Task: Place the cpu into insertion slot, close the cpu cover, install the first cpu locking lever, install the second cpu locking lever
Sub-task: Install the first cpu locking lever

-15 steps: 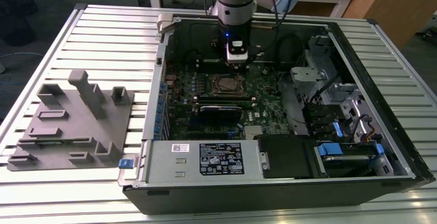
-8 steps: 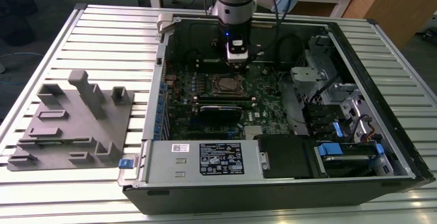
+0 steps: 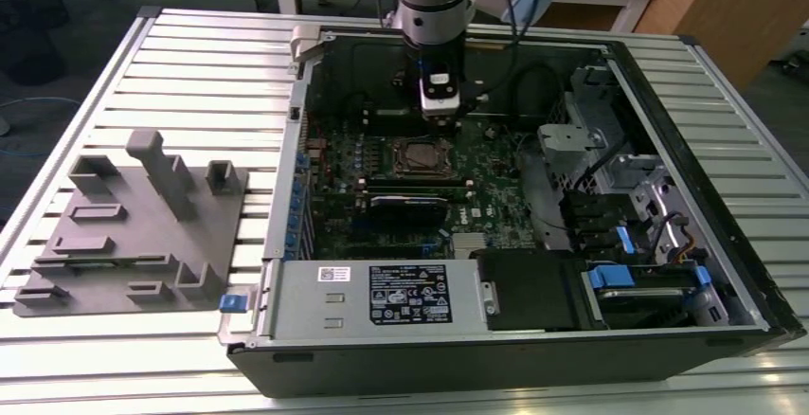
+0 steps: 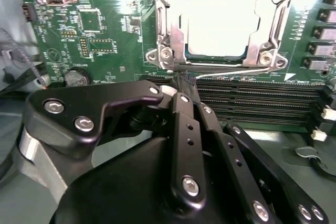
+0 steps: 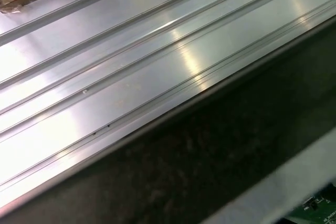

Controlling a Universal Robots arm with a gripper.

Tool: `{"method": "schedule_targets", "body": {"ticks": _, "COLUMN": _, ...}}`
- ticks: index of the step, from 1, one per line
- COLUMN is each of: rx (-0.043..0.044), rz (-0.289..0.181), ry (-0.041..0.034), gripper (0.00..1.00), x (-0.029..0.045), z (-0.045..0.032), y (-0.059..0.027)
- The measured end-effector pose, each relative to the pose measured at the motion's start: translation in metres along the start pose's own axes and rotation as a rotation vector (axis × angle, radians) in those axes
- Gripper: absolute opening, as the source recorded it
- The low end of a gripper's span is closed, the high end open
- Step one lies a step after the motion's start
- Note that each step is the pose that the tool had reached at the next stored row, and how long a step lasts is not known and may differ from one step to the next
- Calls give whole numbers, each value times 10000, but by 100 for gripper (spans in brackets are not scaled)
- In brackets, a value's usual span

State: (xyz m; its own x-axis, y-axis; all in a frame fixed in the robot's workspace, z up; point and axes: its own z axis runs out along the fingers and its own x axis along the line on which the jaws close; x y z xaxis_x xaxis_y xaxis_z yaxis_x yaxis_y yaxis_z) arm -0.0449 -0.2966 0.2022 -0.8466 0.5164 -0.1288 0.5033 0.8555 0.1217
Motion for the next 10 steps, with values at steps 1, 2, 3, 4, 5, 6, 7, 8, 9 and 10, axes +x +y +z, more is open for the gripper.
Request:
{"method": "schedule_targets", "body": {"ticks": 1, "rx": -24, "rz": -2, "ry": -42, "gripper": 11, "x": 5, "z": -1, "y": -3}}
{"method": "schedule_targets", "body": {"ticks": 2, "rx": -45, "rz": -3, "ry": -76, "gripper": 11, "x": 9, "z": -2, "y": -5}}
{"method": "schedule_targets", "body": {"ticks": 3, "rx": -59, "rz": -4, "ry": -98, "gripper": 11, "x": 14, "z": -3, "y": -8}}
{"method": "schedule_targets", "body": {"ticks": 4, "rx": -71, "rz": -4, "ry": -117, "gripper": 11, "x": 18, "z": -3, "y": -11}}
{"method": "schedule_targets", "body": {"ticks": 5, "rx": -82, "rz": -6, "ry": -134, "gripper": 11, "x": 23, "z": -4, "y": -14}}
{"method": "schedule_targets", "body": {"ticks": 6, "rx": -92, "rz": -6, "ry": -151, "gripper": 11, "x": 29, "z": -5, "y": -18}}
{"method": "schedule_targets", "body": {"ticks": 7, "rx": -103, "rz": -7, "ry": -168, "gripper": 11, "x": 36, "z": -6, "y": -22}}
{"method": "schedule_targets", "body": {"ticks": 8, "rx": -112, "rz": -8, "ry": -183, "gripper": 11, "x": 43, "z": -8, "y": -26}}
{"method": "schedule_targets", "body": {"ticks": 9, "rx": -122, "rz": -8, "ry": -199, "gripper": 11, "x": 50, "z": -9, "y": -30}}
{"method": "schedule_targets", "body": {"ticks": 10, "rx": -133, "rz": -9, "ry": -214, "gripper": 11, "x": 56, "z": -10, "y": -33}}
